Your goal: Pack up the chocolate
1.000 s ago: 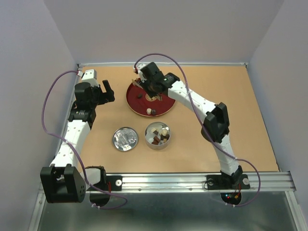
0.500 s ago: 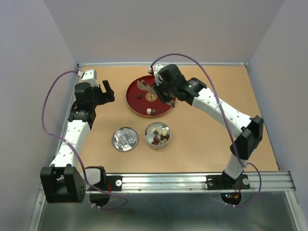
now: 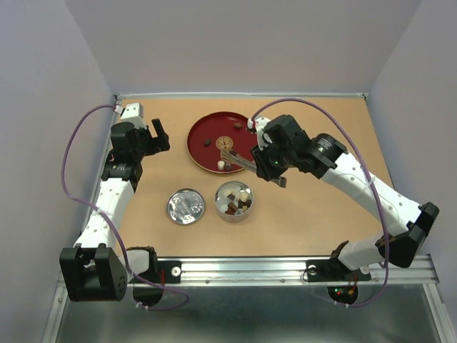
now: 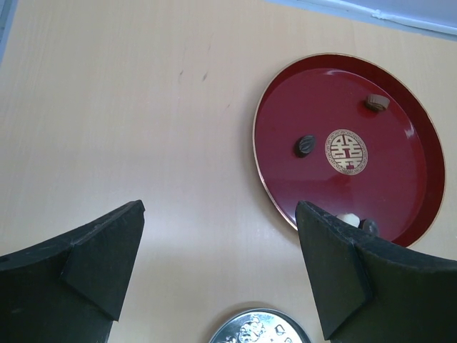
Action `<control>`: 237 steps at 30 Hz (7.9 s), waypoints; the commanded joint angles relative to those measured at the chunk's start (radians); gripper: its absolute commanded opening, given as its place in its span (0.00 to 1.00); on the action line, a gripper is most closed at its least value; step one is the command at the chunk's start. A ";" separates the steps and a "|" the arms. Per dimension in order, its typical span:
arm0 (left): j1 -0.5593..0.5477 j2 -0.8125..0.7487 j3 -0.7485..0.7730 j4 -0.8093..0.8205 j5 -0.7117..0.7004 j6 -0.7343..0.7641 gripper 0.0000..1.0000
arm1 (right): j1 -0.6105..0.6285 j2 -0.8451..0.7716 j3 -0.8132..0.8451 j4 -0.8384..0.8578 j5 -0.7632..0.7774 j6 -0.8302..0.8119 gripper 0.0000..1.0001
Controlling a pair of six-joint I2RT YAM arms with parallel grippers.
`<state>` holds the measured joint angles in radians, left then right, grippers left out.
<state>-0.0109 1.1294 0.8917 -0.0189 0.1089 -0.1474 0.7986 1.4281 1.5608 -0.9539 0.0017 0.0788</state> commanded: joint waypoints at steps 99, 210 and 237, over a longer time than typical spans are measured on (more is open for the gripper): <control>0.002 -0.034 0.015 0.027 -0.018 0.003 0.99 | 0.175 -0.044 -0.257 -0.258 0.593 0.480 0.37; -0.813 0.016 -0.293 -0.173 -0.595 -0.690 0.99 | -0.332 -0.376 -0.409 0.699 0.343 0.197 0.76; -0.610 0.240 -0.255 -0.075 -0.474 -0.570 0.75 | -0.332 -0.419 -0.439 0.699 0.370 0.154 0.75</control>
<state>-0.6296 1.3365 0.6022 -0.0937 -0.3725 -0.7513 0.4706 1.0382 1.1297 -0.3046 0.3489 0.2531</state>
